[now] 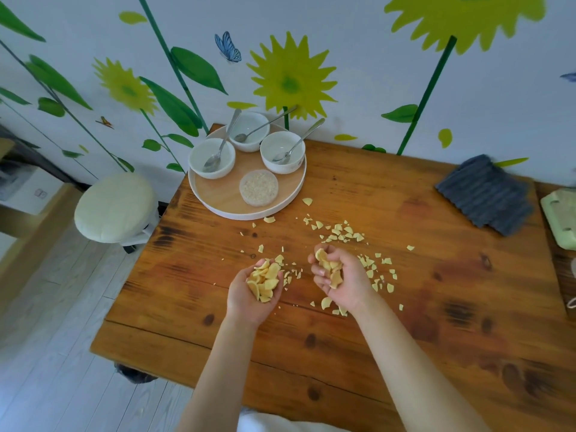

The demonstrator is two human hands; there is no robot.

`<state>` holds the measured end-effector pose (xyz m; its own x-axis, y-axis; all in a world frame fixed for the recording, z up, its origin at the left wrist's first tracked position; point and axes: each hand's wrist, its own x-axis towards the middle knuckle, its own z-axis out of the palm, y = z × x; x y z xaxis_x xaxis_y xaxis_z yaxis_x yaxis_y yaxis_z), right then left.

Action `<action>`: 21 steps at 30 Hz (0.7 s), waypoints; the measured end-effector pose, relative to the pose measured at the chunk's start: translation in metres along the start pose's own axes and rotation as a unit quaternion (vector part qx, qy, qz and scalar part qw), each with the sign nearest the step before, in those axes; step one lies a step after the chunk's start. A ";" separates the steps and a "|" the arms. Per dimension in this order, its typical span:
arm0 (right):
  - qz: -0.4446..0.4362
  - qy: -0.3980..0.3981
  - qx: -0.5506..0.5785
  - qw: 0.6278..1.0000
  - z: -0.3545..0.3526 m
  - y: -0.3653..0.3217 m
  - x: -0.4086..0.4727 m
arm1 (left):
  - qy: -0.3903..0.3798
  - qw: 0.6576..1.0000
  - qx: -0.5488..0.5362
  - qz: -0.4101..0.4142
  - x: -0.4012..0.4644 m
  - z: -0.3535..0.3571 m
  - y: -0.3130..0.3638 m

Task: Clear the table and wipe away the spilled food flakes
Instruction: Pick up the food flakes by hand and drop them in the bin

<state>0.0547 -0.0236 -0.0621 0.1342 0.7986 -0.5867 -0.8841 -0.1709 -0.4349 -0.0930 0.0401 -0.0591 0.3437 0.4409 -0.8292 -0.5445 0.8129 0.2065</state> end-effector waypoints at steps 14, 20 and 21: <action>-0.076 0.120 0.189 0.972 0.024 0.035 -0.008 | 0.000 0.995 -0.083 0.053 -0.017 0.011 -0.045; -0.091 0.097 0.145 0.980 0.048 0.063 -0.017 | 0.000 0.984 -0.137 0.110 -0.039 -0.003 -0.041; -0.084 0.085 0.145 0.982 0.052 0.069 -0.018 | 0.000 0.984 -0.137 0.116 -0.043 -0.006 -0.038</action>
<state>-0.0322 -0.0194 -0.0459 0.3396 0.6896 -0.6397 -0.9303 0.1460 -0.3364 -0.0923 -0.0121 -0.0343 0.1859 0.6018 -0.7767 -0.7942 0.5575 0.2418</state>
